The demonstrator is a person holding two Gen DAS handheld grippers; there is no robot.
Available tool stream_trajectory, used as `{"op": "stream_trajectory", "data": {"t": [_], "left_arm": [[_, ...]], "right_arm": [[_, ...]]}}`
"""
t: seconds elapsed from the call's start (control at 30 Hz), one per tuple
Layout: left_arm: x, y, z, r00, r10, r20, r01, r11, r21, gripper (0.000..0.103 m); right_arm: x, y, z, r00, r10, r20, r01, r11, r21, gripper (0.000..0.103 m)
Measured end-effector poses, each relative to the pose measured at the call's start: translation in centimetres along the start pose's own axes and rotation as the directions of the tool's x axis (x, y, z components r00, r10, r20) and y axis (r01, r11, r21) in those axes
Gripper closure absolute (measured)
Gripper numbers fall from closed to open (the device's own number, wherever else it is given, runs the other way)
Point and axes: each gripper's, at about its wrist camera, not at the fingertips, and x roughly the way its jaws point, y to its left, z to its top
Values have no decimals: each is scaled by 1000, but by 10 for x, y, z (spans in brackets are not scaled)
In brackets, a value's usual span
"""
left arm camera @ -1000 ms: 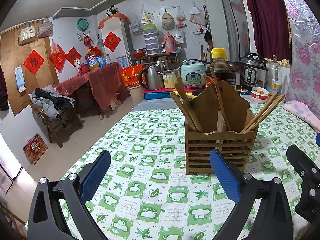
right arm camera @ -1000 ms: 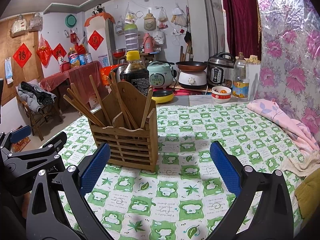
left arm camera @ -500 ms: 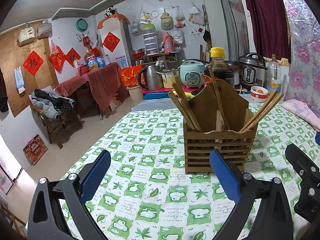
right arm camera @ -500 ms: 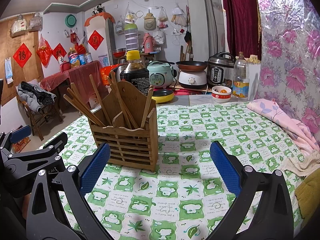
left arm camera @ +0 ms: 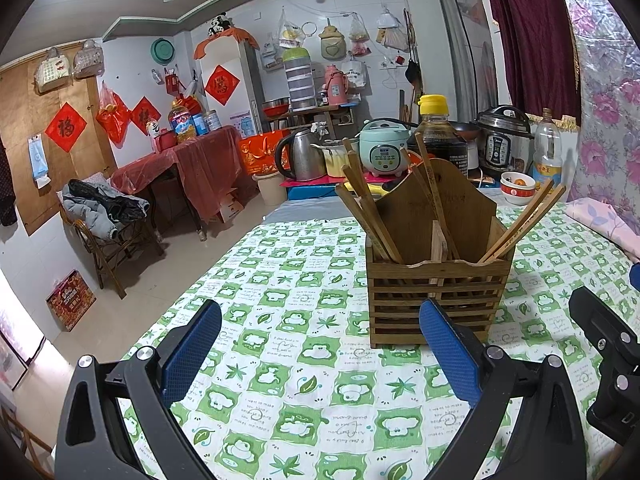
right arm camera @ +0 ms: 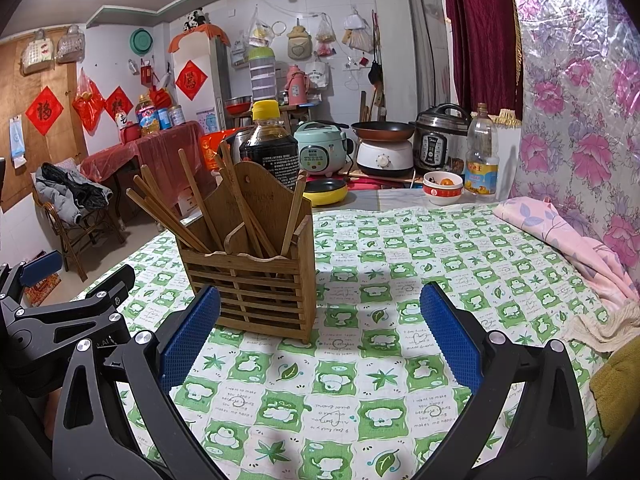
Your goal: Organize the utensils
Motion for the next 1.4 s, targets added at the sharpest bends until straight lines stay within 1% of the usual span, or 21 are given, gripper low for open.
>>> {"op": "stream_trajectory", "data": {"t": [0.4,0.77,1.4], "left_arm": [[-4,-2,0,1000,-6,8,6,1000,19,6],[-7,5,2,1000,-12,5,12,1000,6,6],[-6,7,3,1000,-8,0,8,1000,5,6]], "right_arm": [[0,0,0,1000,0,-1,0,1000,0,7],[0,-1,1,1000,0,0,0,1000,0,7],[0,-1,1,1000,0,-1,0,1000,1,7]]}}
